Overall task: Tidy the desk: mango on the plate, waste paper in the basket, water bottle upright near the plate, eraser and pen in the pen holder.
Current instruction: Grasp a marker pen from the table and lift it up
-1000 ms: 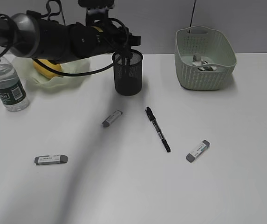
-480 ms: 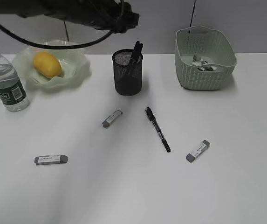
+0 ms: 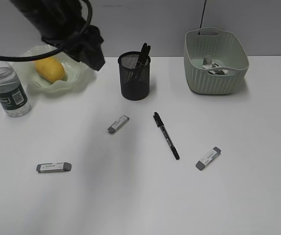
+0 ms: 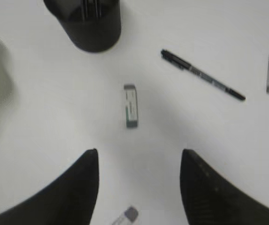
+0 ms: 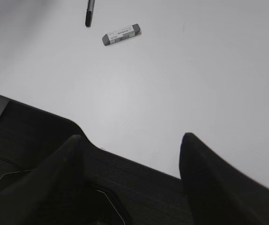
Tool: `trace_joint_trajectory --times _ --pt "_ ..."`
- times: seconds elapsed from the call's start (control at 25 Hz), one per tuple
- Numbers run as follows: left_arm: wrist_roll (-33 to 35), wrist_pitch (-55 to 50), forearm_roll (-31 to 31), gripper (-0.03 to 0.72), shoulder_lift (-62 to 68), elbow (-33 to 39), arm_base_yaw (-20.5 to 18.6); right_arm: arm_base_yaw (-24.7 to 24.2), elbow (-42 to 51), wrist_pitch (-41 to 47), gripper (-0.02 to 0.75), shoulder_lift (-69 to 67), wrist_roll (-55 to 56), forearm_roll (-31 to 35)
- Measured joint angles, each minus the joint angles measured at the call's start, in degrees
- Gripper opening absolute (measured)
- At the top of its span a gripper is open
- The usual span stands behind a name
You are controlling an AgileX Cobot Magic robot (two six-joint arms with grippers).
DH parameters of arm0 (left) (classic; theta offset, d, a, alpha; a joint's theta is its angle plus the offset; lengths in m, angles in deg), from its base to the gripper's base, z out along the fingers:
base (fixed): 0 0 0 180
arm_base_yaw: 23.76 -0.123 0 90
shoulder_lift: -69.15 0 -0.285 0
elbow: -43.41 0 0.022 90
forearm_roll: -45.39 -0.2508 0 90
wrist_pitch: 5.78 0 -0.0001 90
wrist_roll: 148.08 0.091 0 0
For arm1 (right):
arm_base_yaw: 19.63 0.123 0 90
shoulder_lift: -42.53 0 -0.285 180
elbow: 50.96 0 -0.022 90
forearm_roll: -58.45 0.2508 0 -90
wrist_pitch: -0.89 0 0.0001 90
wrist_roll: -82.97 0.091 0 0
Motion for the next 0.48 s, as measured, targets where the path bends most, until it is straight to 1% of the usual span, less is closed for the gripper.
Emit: trace_joint_trajectory --times 0.16,0.28,0.36,0.48 --pt "-2.5 -10.44 -3.56 0.424 -2.13 0.0 -0.04 0.0 0.0 0.0 0.503 0.0 0.0 0.0" --pt "-3.8 -13.94 -5.76 0.424 -3.0 -0.05 -0.82 0.0 0.0 0.0 0.503 0.0 0.0 0.0" --pt "-4.14 -14.44 -6.36 0.424 -3.54 0.0 -2.17 0.0 0.0 0.0 0.502 0.0 0.0 0.0" --pt "-4.38 -14.42 -6.42 0.424 -4.98 2.0 -5.46 0.0 0.0 0.0 0.502 0.0 0.0 0.0"
